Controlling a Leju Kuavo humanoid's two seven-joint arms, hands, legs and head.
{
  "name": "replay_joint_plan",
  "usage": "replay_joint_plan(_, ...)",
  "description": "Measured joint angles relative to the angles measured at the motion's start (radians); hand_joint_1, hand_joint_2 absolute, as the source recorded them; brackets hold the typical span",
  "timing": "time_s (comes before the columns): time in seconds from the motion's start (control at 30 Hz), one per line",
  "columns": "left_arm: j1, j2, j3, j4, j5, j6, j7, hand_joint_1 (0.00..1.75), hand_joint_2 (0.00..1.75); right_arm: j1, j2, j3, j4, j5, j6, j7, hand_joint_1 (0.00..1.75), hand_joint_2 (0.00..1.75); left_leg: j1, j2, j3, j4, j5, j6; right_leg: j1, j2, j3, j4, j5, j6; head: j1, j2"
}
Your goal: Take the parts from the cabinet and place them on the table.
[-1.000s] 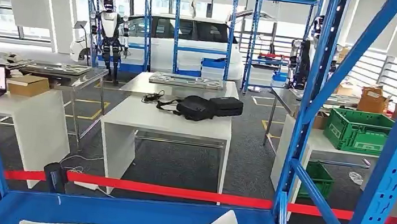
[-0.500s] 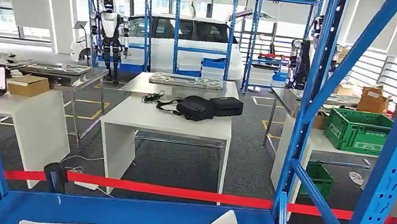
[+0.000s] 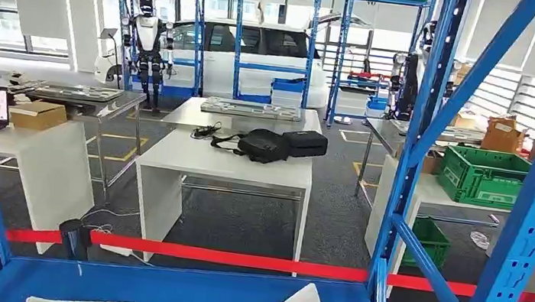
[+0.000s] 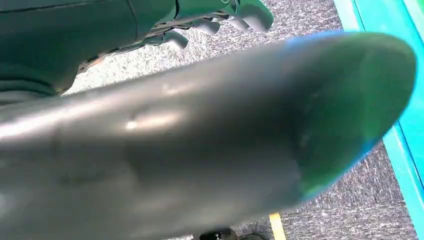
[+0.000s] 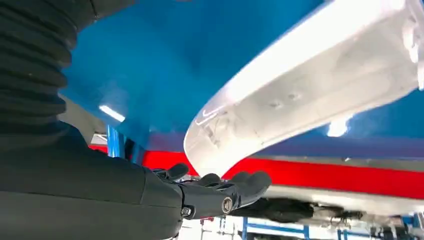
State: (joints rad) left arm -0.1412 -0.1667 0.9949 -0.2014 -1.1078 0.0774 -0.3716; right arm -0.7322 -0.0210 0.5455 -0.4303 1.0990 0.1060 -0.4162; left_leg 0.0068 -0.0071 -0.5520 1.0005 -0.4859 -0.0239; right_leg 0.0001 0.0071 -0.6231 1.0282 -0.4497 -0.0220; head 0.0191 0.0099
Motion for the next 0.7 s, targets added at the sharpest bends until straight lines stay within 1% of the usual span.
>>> replay_joint_plan(0.23,0.0,0.0,-0.001,0.002,0.0,0.0,0.0,0.0,0.0,-0.02,0.011,0.049,0.013,0.023,0.018,-0.008,0.0,1.75,0.0,0.0,0.0,0.0,0.0,0.0,0.0,0.0,0.0,0.0,0.0,0.0,0.0,0.0)
replay_joint_plan(0.47,0.001,-0.004,-0.006,0.003,-0.001,0.0,-0.001,0.0,0.0,-0.031,0.034,0.11,0.017,0.063,-0.006,-0.005,0.0,1.75,0.0,0.0,0.0,0.0,0.0,0.0,0.0,0.0,0.0,0.0,0.0,0.0,0.0,0.0)
replay_joint_plan(0.7,0.001,-0.006,-0.007,0.004,-0.001,-0.003,-0.001,0.0,0.0,-0.035,0.04,0.159,0.018,0.077,-0.016,0.003,0.0,1.75,0.0,0.0,0.0,0.0,0.0,0.0,0.0,0.0,0.0,0.0,0.0,0.0,0.0,0.0)
